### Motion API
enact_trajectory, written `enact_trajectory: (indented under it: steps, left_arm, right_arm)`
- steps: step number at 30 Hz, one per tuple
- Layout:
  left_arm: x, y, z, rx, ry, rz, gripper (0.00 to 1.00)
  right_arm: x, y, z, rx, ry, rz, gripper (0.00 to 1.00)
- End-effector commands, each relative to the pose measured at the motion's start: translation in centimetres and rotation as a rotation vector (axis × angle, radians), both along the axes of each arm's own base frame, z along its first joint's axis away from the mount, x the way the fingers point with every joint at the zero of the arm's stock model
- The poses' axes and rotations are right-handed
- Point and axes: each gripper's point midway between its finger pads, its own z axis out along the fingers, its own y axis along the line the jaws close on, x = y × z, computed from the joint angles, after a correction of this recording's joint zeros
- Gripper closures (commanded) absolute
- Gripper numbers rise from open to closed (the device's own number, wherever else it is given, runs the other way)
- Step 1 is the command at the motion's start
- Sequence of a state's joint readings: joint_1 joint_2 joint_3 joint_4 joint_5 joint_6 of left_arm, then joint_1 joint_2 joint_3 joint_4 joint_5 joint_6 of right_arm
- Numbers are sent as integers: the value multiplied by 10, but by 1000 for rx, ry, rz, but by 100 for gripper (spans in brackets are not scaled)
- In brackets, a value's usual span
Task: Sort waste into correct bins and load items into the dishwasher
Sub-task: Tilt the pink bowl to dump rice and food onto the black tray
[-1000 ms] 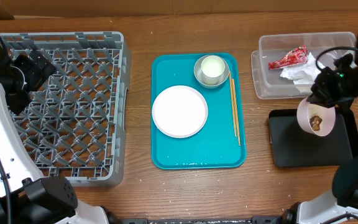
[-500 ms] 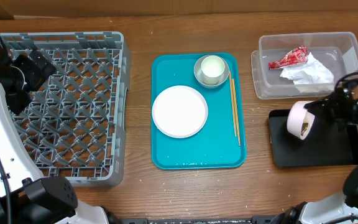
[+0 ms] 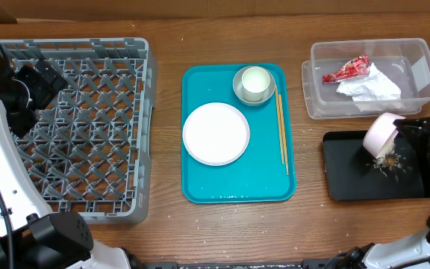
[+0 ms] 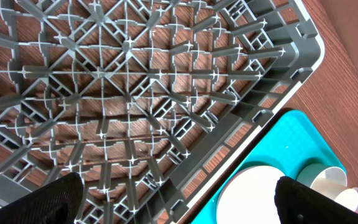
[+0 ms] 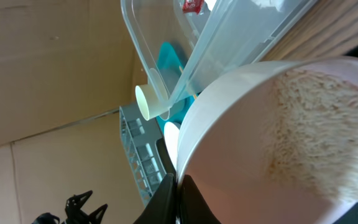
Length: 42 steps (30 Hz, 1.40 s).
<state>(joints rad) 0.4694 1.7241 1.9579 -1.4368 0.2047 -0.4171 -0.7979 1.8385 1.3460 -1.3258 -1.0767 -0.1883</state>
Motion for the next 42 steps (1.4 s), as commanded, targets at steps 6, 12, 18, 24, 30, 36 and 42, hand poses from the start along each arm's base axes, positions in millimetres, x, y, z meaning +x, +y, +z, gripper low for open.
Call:
enact_trajectory:
  steps: [6, 12, 18, 24, 30, 36, 42]
  left_arm:
    - [-1, 1, 9, 11, -23, 12, 0]
    - [-1, 1, 9, 11, -23, 12, 0]
    - [-1, 1, 9, 11, -23, 12, 0]
    - [-1, 1, 9, 11, -23, 12, 0]
    - [-1, 1, 9, 11, -23, 12, 0]
    - [-1, 1, 9, 11, -23, 12, 0]
    - [-1, 1, 9, 11, -23, 12, 0]
  right_arm:
    - [-2, 10, 5, 132, -36, 12, 96]
    - [-1, 0, -9, 170, 38, -38, 96]
    - [4, -1, -6, 180, -20, -36, 96]
    - [1, 8, 16, 291, -65, -54, 96]
    - [4, 2, 7, 361, 75, -116, 96]
    - [5, 2, 11, 379, 58, -122, 96]
    - [4, 5, 16, 457, 122, -151, 96]
